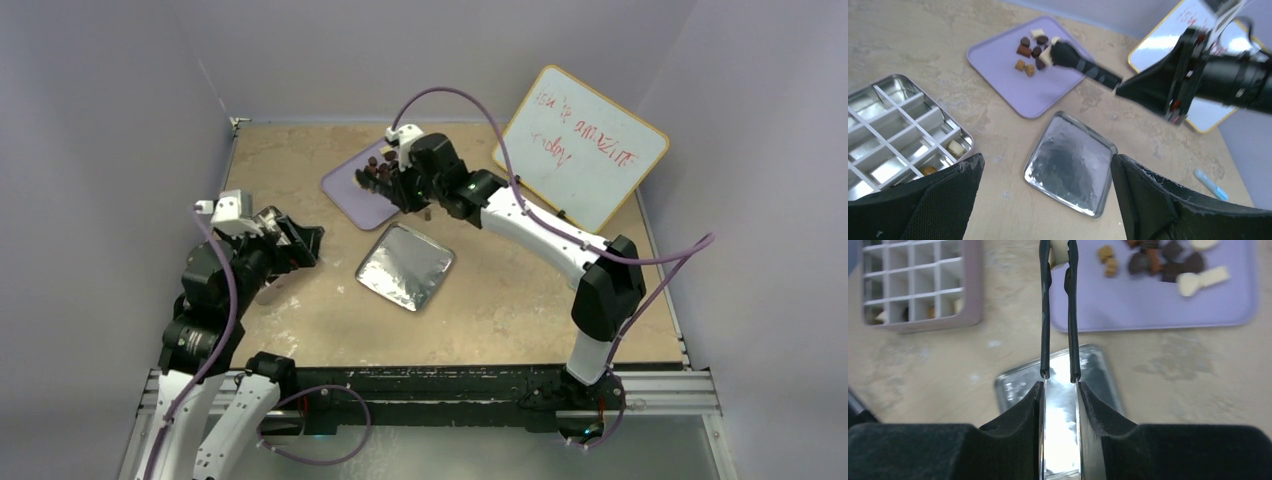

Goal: Pack the chocolate
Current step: Pick up the fake chocolate from the plate, then place the fake chocolate in the packing box.

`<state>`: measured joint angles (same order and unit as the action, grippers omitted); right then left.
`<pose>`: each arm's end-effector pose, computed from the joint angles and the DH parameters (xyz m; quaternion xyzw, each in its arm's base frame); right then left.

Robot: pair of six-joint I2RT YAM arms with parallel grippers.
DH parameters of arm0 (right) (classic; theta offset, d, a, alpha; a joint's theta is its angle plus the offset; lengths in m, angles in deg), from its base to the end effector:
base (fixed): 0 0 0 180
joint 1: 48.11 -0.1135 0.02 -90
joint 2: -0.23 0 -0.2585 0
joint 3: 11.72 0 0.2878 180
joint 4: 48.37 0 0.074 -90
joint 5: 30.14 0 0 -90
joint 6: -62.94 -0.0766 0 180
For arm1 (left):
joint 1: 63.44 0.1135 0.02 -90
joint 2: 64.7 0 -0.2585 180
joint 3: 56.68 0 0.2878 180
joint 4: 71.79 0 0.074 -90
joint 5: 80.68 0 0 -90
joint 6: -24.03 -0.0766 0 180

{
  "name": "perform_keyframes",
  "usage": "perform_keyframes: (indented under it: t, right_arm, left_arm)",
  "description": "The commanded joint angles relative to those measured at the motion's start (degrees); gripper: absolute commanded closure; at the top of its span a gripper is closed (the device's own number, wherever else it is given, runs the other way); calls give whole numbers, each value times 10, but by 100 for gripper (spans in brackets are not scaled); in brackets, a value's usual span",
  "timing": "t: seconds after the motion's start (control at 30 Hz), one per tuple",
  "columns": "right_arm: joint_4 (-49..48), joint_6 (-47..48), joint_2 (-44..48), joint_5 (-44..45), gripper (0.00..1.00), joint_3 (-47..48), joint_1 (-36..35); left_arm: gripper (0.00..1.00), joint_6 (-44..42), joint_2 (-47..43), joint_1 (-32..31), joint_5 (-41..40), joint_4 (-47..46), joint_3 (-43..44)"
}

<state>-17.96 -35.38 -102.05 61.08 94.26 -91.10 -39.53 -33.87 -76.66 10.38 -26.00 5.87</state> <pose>0.3644 0.3375 0.3170 -0.2483 0.8143 0.2190 0.4768 0.1836 -0.0446 0.3607 -0.0851 0.7838 -0.2155 0.5762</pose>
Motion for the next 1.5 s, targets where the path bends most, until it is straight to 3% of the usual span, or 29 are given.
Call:
perform_keyframes:
  t: [0.0, 0.33, 0.8, 1.2, 1.47]
  right_arm:
    - [-73, -47, 21, -45, 89, -26, -49]
    - [-78, -53, -59, -55, 87, 41, -128]
    - [-43, -43, -188, -42, 82, 165, -147]
    - [-28, -28, -189, -15, 65, 177, -148]
    - [-35, -27, -175, -31, 60, 163, -148]
  left_arm:
    - [4, 22, -49, -2, -52, 4, 47]
    - [4, 30, -118, -2, -84, 7, 80]
    - [4, 31, -124, -2, -83, 26, 82]
    - [4, 32, -115, -2, -74, 13, 63]
    - [4, 32, -124, -2, -76, 16, 47]
